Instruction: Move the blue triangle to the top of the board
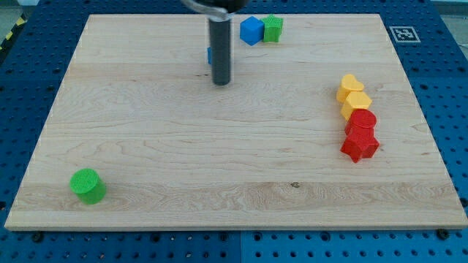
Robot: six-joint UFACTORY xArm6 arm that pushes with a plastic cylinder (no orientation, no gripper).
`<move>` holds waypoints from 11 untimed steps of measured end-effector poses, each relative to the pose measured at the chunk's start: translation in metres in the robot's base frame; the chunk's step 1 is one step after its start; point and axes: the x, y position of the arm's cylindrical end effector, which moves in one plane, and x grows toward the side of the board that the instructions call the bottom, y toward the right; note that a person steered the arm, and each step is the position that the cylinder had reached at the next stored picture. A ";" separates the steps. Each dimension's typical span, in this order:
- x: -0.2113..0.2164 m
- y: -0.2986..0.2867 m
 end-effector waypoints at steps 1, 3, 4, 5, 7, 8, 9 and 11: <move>-0.055 -0.007; -0.052 -0.005; -0.020 -0.004; -0.016 0.042; -0.065 0.046; -0.065 0.046; -0.060 0.028; -0.070 0.027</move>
